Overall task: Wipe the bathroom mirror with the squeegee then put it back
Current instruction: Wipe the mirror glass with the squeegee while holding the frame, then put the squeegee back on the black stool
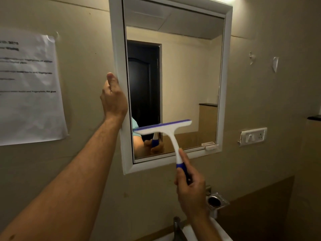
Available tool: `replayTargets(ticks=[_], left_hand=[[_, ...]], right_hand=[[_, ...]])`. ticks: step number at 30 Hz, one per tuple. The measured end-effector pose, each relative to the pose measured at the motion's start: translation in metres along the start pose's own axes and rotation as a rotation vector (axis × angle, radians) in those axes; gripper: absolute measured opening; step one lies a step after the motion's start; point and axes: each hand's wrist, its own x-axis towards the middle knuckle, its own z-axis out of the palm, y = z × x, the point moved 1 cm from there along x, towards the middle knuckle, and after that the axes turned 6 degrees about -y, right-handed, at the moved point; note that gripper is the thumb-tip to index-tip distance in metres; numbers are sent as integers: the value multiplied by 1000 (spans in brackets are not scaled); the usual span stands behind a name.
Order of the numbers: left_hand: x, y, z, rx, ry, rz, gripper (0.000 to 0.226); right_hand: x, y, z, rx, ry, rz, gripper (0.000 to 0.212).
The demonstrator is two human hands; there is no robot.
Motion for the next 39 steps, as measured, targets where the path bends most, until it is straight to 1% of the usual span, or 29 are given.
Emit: replayTargets(ticks=[2,7,10,12,16,21,24,30,35,39], left_hand=[[0,1,0,11,5,2,56],[-2,2,-1,31,-2,8,55],[-3,1,-1,32,-14,18,55],[-4,1,-1,31,-19,20,55],[-1,0,0,30,-11,17,57],[0,-3,1,43,-5,30,66],[2,-3,3,60,8,6,59],[4,-5,4,68,27,4,57],[6,-8,5,58,23,18,56],[7,-8,4,37,-4,31,54]], right_hand=[[-13,10,9,24,11,10,57],[-36,34,12,4,51,38,62],[-42,34,9,-48,56,34,73],[-43,34,7,-84,48,37,73],[-54,42,6,-117,69,101,71],[-59,31,10,-24,70,157,74],[-58,28,8,-6,49,174,68],[-50,28,1,101,39,213,54],[-26,13,-8,175,80,134,51],[-27,9,3,161,55,144,50]])
